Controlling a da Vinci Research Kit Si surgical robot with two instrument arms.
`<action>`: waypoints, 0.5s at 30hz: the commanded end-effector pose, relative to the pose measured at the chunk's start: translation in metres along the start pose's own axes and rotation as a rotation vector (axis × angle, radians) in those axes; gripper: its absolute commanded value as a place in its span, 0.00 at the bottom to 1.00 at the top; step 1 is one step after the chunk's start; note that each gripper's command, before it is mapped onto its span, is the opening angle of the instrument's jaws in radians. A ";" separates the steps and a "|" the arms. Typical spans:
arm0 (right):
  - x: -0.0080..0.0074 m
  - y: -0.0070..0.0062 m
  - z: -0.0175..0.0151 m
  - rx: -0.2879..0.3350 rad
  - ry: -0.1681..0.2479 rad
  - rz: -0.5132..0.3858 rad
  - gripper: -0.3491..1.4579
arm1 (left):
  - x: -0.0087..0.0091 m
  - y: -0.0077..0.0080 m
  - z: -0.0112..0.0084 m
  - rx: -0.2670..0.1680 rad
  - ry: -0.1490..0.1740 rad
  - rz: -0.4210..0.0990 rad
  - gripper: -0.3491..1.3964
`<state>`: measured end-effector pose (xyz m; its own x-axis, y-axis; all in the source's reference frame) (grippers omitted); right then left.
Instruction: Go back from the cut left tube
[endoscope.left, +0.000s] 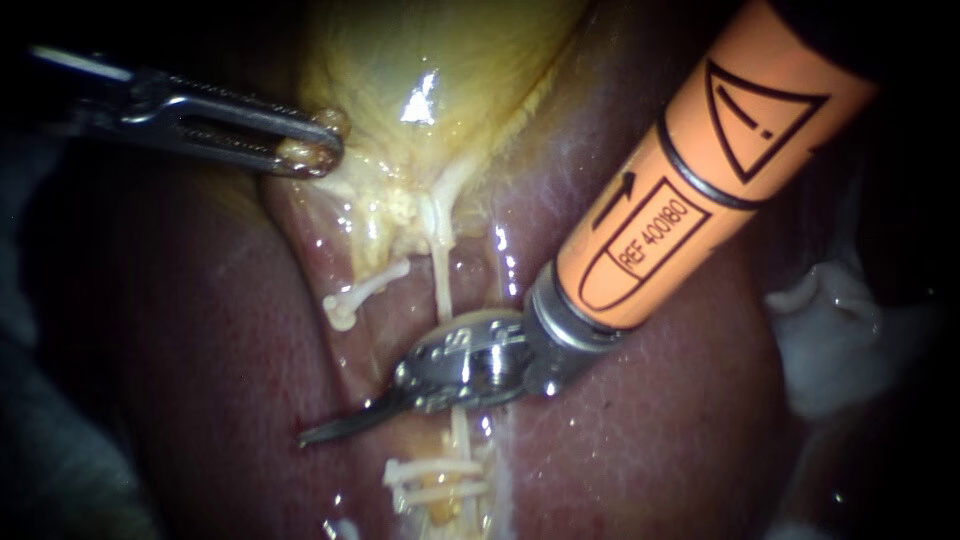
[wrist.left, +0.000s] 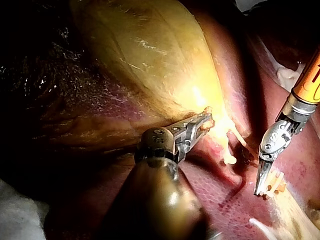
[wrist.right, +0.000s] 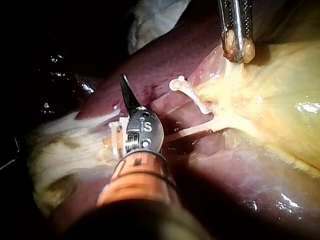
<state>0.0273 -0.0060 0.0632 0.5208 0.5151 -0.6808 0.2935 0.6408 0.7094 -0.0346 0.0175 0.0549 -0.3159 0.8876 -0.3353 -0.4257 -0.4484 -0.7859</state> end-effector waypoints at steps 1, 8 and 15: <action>0.0000 -0.0001 0.0000 -0.002 0.001 0.000 0.00 | 0.0000 0.0000 0.0000 0.000 0.000 0.000 0.00; 0.0002 -0.0004 0.0001 -0.151 0.040 0.014 0.98 | 0.0000 -0.0001 0.0000 0.000 0.000 0.000 0.00; -0.0003 -0.0019 -0.0026 -0.200 0.054 0.010 0.98 | 0.0000 -0.0003 0.0001 -0.001 0.000 0.001 0.00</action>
<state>0.0237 -0.0058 0.0611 0.4717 0.5451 -0.6931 0.1051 0.7456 0.6580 -0.0345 0.0177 0.0551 -0.3161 0.8874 -0.3355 -0.4258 -0.4487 -0.7858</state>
